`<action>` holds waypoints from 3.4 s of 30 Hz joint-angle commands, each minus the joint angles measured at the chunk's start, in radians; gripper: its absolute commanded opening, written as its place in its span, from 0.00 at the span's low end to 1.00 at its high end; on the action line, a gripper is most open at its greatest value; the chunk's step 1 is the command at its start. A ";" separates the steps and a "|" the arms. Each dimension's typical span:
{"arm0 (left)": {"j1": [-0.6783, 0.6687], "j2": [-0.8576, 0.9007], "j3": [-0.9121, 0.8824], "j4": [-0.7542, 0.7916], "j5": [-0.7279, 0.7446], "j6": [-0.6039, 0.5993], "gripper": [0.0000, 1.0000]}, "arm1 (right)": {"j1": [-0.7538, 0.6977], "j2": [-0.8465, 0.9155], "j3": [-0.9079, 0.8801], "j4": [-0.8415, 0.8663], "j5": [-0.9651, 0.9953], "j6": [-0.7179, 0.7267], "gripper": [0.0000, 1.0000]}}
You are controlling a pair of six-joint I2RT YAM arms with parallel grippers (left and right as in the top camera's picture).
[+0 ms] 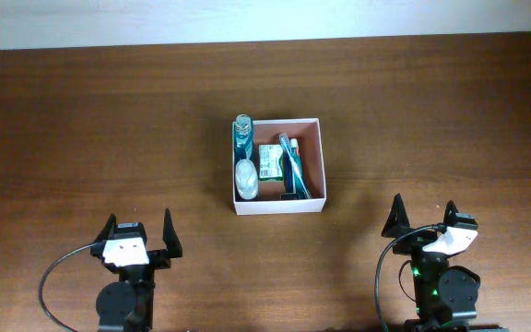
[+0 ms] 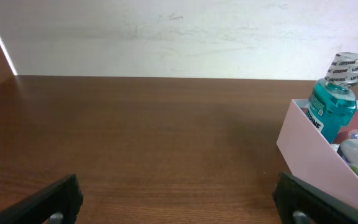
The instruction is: Pack container
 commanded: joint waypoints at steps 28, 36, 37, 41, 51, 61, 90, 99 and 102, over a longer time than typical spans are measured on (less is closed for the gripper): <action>0.006 0.003 -0.010 0.006 -0.007 -0.003 1.00 | -0.009 -0.011 -0.005 -0.002 -0.289 -0.507 0.98; 0.006 0.003 -0.010 0.006 -0.007 -0.003 1.00 | -0.036 -0.011 -0.005 -0.002 -0.289 -0.507 0.98; 0.006 0.003 -0.010 0.006 -0.007 -0.003 1.00 | -0.035 -0.011 -0.005 -0.002 -0.289 -0.507 0.98; 0.006 0.003 -0.010 0.006 -0.007 -0.003 1.00 | -0.019 -0.011 -0.005 -0.002 -0.289 -0.507 0.98; 0.006 0.003 -0.010 0.006 -0.007 -0.003 1.00 | 0.058 -0.010 -0.005 -0.002 -0.289 -0.507 0.98; 0.006 0.003 -0.010 0.006 -0.007 -0.003 1.00 | 0.058 -0.010 -0.005 -0.002 -0.289 -0.507 0.98; 0.006 0.003 -0.010 0.006 -0.007 -0.003 1.00 | 0.058 -0.010 -0.005 -0.002 -0.289 -0.507 0.98; 0.006 0.003 -0.010 0.006 -0.007 -0.003 1.00 | 0.058 -0.010 -0.005 -0.002 -0.289 -0.507 0.98; 0.006 0.003 -0.010 0.006 -0.007 -0.003 1.00 | 0.058 -0.010 -0.005 -0.002 -0.289 -0.507 0.98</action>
